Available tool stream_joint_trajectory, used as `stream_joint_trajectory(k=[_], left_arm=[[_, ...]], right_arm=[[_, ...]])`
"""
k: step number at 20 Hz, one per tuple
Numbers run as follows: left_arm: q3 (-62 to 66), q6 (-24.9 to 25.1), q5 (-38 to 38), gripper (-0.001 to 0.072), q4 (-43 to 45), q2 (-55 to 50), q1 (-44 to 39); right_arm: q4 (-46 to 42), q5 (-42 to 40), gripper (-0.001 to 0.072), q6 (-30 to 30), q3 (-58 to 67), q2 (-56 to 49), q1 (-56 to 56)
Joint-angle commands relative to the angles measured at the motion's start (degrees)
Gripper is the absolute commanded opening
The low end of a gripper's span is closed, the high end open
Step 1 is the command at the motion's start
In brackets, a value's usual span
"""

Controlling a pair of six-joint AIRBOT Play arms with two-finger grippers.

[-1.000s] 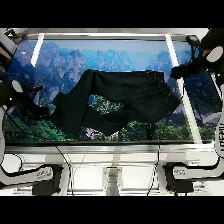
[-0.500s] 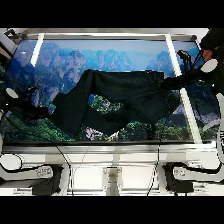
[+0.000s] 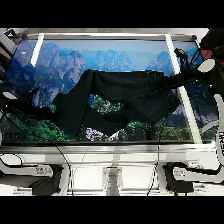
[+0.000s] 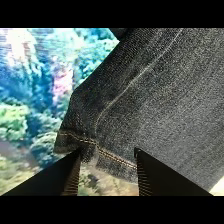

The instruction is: Fold the clothes and pants, and hang the long-sleeved shirts on hangers.

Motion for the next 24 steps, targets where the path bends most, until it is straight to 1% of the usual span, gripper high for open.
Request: stream_joint_trajectory(k=[1, 5, 8, 10, 13, 15, 17, 21, 24], left_arm=[[-0.04, 0.79, -0.94, 0.0345, -1.11, -1.03, 0.2], [0.11, 0.48, -2.23, 0.0336, 2.47, -0.13, 0.2], [0.22, 0.37, -2.12, 0.0337, 5.9, 2.97, 0.28], [0.22, 0.39, -1.84, 0.0337, 6.08, 4.68, 0.42], [0.2, 0.04, -1.46, 0.0338, 6.08, 4.5, 0.44], [0.2, -1.38, -0.22, 0.0356, 6.08, 3.21, 0.39], [0.2, -1.75, 1.33, 0.0357, 6.12, 2.1, 0.39], [0.17, -1.81, 6.78, 0.0357, 6.03, 1.77, 0.39], [0.17, -1.79, 7.98, 0.0356, 6.03, 1.46, 0.39]], right_arm=[[0.02, -1.38, 0.031, 0.04, -0.02, 0.02, 1.79], [0.09, -1.62, 0.0309, 0.04, -0.02, 0.02, 2.1], [0.13, -1.6, 0.0309, 0.07, -0.02, 0.02, 2.1], [0.11, -1.6, 0.0309, 0.07, -0.02, 0.02, 2.1], [0.13, -1.6, 0.031, 0.07, -0.02, 0.02, 2.1], [0.15, -1.33, 0.0309, 0.07, -0.02, 0.02, 2.1], [0.17, -0.52, 0.031, 0.09, -0.02, 0.02, 2.1], [0.24, -0.55, 0.0309, 0.35, -0.02, 0.02, 2.1], [0.31, -0.52, 0.0309, 1.14, -0.02, 0.02, 2.1]])
